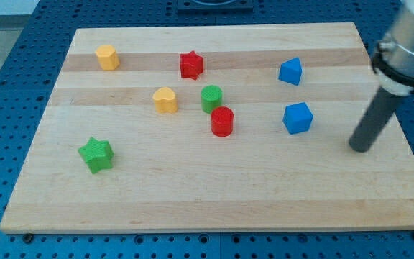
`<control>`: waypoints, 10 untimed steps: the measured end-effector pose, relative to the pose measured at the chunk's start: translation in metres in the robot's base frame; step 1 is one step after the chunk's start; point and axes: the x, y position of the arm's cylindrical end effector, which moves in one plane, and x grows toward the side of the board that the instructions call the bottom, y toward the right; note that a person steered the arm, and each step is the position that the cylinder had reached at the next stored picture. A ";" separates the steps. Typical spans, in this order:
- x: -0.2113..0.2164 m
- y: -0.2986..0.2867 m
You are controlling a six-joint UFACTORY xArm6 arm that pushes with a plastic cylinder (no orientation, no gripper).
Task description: Move the red circle and blue cube bottom of the green circle
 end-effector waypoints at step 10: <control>-0.023 -0.137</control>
